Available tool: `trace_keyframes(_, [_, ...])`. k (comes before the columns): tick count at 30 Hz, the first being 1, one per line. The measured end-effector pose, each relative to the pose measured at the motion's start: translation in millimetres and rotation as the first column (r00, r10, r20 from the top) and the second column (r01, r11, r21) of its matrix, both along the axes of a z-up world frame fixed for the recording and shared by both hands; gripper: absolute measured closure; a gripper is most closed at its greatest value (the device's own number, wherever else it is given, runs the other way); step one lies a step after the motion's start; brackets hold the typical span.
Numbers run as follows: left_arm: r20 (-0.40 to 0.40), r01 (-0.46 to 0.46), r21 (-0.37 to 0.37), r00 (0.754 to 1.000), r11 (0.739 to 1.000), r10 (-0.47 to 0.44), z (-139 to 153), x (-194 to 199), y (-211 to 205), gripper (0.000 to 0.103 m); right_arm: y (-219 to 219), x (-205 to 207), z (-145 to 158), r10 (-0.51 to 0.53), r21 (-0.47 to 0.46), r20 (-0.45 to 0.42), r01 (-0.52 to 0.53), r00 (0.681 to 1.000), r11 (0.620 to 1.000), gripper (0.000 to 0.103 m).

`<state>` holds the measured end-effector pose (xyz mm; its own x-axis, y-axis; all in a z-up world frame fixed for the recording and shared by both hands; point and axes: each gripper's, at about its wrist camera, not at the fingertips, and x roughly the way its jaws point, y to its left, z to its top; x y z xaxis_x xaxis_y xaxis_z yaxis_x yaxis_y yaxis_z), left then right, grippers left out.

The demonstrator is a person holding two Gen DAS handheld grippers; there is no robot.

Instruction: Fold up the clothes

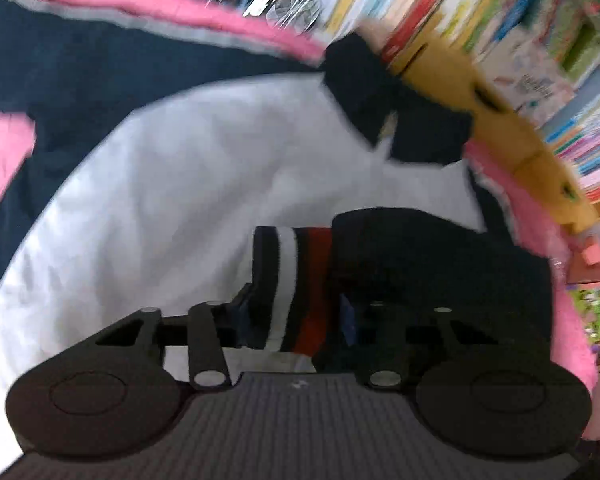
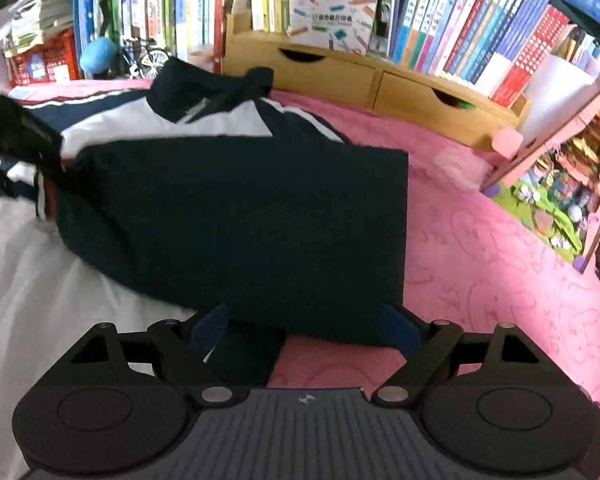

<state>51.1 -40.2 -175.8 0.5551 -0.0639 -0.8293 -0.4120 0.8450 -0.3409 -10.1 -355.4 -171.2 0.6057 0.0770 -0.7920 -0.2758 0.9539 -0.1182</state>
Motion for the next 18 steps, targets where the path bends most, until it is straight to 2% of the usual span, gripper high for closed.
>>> trace_keyframes(5, [0.150,-0.001,0.095,0.989,0.995,-0.014,49,3,20,0.065,13,6,-3,0.043,-0.026,0.023,-0.043,0.999,0.999,0.017])
trace_keyframes(8, [0.196,-0.034,0.132,0.980,0.991,0.008,66,9,41,0.065,25,14,-5,0.077,-0.041,0.036,-0.075,0.996,0.996,0.016])
trace_keyframes(13, [0.193,-0.063,0.208,0.981,0.976,0.022,72,30,82,0.065,49,29,-11,0.131,-0.063,0.065,-0.127,0.989,0.990,0.015])
trace_keyframes(16, [0.156,-0.040,0.278,0.988,0.960,-0.004,64,48,94,0.065,64,37,-16,0.146,-0.100,0.090,-0.137,0.985,0.985,0.015])
trace_keyframes(18, [0.116,-0.016,0.299,0.993,0.954,-0.020,52,58,98,0.065,72,42,-21,0.148,-0.150,0.125,-0.129,0.981,0.980,0.014])
